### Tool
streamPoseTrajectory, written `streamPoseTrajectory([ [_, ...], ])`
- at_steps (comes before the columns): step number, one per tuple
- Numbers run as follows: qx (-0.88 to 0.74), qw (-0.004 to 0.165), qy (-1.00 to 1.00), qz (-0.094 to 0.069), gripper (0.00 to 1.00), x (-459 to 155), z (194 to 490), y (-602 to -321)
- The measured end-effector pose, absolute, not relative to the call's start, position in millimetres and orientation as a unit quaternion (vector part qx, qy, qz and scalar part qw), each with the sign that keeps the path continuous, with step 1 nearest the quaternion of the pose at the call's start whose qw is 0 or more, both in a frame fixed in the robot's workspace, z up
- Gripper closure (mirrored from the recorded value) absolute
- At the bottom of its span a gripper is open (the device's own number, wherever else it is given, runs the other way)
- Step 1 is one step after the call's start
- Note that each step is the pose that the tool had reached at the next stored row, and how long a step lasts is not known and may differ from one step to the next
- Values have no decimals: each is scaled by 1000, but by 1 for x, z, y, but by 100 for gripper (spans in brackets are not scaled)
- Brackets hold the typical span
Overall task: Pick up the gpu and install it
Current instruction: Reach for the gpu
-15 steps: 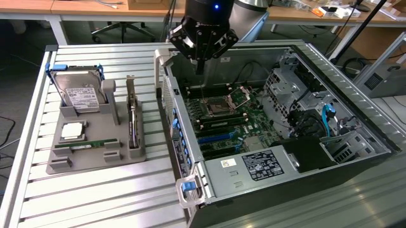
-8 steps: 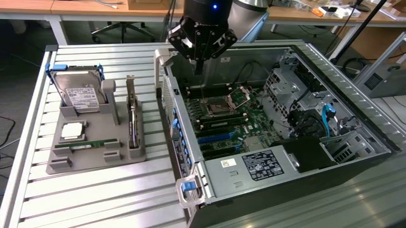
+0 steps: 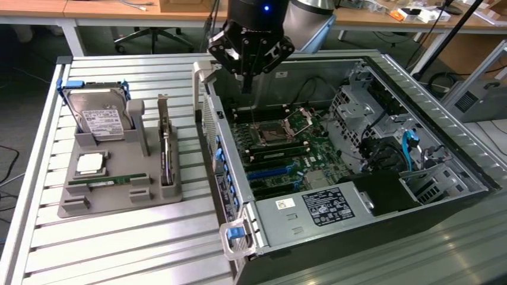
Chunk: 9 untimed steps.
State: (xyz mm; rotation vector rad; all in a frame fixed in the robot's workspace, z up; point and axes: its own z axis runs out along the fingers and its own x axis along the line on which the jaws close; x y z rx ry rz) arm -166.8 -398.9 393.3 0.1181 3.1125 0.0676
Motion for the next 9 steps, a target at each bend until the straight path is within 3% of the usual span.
streamPoseTrajectory([
  [9, 38, 13, 999, 22, 89, -169, 393, -399],
])
